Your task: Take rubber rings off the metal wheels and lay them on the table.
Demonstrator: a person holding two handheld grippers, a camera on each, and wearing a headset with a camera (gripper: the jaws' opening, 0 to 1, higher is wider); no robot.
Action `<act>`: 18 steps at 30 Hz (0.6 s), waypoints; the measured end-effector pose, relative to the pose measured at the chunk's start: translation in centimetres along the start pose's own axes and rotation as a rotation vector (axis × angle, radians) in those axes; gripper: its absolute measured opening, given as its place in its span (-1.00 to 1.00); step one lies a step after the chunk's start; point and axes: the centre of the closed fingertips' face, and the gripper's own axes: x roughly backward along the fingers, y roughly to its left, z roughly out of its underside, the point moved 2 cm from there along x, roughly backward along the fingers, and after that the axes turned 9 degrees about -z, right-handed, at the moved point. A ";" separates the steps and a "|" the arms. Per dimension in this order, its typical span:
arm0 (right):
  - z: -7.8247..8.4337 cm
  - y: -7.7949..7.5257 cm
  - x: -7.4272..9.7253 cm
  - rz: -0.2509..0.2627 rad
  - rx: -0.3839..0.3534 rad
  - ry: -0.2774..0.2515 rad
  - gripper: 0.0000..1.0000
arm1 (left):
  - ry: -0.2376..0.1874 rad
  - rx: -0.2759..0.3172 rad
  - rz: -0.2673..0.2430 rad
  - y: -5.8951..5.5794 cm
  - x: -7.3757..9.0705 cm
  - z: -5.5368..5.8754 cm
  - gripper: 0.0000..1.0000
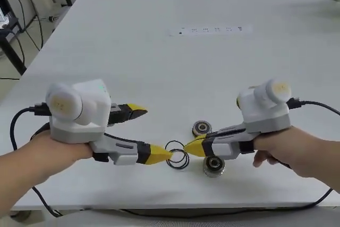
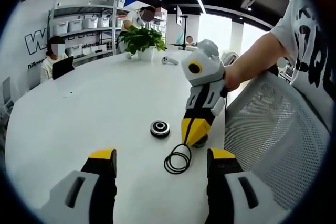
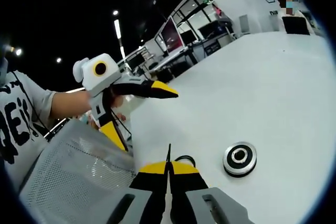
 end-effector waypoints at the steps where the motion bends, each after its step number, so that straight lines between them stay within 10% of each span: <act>1: 0.1 -0.1 0.0 0.003 0.000 0.005 -1.00 | -0.001 0.003 -0.002 0.1 0.0 0.0 0.36; 18: 1.4 -1.1 0.0 0.066 0.012 0.079 -1.00 | 0.002 0.021 -0.017 0.7 0.1 0.2 0.35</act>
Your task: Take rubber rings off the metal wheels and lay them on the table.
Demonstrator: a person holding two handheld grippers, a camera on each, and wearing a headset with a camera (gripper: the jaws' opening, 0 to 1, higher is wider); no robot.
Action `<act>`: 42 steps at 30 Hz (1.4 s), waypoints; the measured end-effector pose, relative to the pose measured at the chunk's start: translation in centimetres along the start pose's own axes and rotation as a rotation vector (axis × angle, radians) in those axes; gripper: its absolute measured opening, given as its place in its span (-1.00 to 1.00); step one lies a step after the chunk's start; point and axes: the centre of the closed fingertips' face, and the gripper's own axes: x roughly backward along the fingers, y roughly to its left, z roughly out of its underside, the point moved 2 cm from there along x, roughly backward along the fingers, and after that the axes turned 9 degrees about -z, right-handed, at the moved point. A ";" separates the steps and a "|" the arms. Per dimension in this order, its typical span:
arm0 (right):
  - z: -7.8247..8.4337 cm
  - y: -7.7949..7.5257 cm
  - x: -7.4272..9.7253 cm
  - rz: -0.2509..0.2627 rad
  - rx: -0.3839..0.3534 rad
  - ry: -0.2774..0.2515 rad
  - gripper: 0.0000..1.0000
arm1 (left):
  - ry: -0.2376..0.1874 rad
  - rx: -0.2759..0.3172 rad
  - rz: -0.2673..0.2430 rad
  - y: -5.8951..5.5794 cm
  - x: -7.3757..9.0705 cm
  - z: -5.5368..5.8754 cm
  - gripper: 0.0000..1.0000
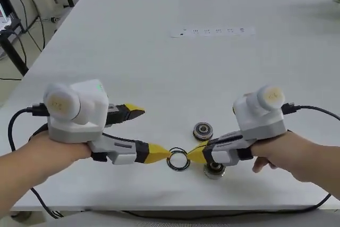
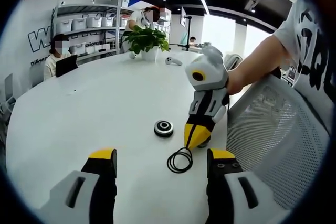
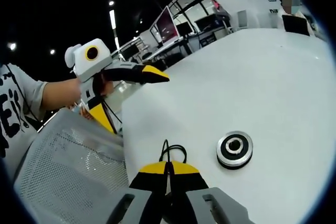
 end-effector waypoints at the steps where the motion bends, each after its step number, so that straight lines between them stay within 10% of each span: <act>1: 0.0 0.0 0.0 0.004 0.010 0.004 -1.00 | -0.001 0.001 0.000 0.0 0.0 0.0 0.35; 18: -0.3 -0.5 0.7 0.048 0.062 0.014 -0.66 | -0.005 0.007 -0.014 0.4 0.4 -0.3 0.34; 42: -3.0 -1.5 3.9 0.086 0.061 -0.130 -0.51 | -0.015 0.015 -0.011 0.8 -0.7 -1.4 0.30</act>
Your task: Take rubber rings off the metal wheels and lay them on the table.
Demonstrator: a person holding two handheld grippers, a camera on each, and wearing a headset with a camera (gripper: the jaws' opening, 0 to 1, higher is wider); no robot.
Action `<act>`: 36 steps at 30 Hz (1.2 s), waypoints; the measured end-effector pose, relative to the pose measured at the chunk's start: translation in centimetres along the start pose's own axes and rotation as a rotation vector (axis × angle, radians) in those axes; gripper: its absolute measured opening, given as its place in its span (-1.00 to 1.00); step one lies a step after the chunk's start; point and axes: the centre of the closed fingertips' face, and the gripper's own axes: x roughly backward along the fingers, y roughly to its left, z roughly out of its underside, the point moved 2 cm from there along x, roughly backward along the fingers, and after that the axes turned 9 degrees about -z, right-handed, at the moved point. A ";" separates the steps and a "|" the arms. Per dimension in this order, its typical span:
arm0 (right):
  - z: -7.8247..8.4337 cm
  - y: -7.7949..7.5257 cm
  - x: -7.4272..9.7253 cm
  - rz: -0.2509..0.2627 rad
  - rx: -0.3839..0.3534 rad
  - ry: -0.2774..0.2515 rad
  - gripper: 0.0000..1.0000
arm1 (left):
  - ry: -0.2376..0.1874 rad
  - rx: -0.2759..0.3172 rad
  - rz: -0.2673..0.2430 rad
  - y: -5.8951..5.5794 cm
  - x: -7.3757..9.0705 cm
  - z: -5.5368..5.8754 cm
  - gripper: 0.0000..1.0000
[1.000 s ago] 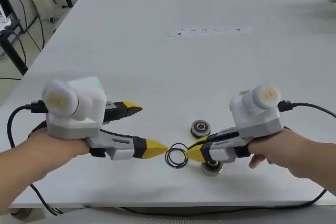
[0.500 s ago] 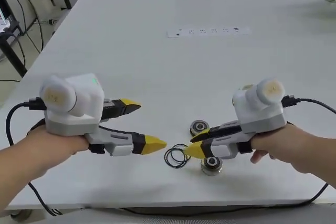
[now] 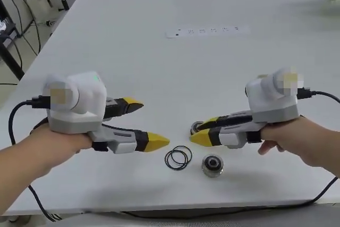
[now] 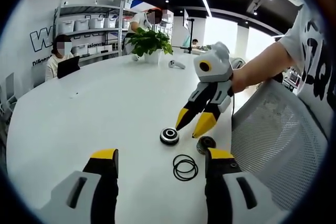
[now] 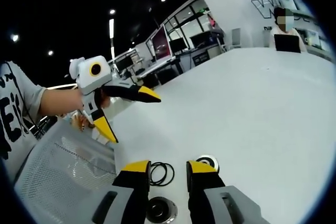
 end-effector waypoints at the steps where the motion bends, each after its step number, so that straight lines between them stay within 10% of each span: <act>1: 0.0 -0.1 0.1 0.003 0.000 -0.003 -0.50 | 0.000 0.000 0.001 0.0 -0.1 -0.1 0.29; 36: 1.0 -2.4 1.8 0.102 0.119 0.051 -0.38 | 0.042 -0.027 0.076 -0.9 -5.4 -1.1 0.04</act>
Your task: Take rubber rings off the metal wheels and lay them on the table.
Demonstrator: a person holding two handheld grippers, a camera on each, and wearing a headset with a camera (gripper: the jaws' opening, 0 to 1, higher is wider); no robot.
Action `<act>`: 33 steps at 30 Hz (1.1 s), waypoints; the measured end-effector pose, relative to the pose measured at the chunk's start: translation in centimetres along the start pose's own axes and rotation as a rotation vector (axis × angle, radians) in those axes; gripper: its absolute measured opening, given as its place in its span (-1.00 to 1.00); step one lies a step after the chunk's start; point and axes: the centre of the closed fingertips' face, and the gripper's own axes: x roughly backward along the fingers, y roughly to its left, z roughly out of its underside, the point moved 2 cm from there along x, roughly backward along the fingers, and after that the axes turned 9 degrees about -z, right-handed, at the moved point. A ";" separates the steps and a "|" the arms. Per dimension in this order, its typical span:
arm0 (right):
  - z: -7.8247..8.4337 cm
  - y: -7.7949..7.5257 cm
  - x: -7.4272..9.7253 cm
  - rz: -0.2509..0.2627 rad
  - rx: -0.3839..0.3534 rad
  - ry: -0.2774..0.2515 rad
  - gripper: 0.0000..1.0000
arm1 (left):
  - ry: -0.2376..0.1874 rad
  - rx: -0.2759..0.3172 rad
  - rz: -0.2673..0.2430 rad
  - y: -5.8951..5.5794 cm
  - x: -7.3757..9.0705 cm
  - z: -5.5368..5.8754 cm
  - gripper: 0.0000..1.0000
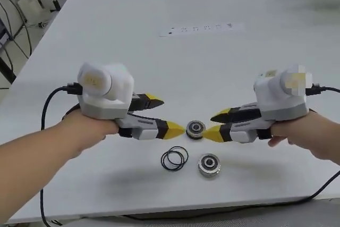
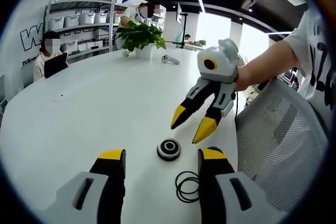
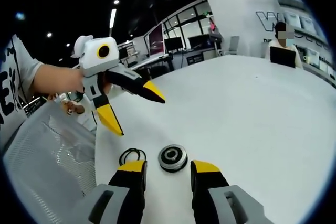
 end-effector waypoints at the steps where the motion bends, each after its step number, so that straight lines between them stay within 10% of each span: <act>1: 0.1 0.0 -0.1 0.001 0.006 0.003 -0.37 | 0.001 -0.003 0.001 0.0 -0.1 0.0 0.04; 33: 1.1 -0.6 -0.6 0.002 0.029 0.031 -0.26 | 0.061 0.002 0.075 -2.0 -5.0 1.3 -0.55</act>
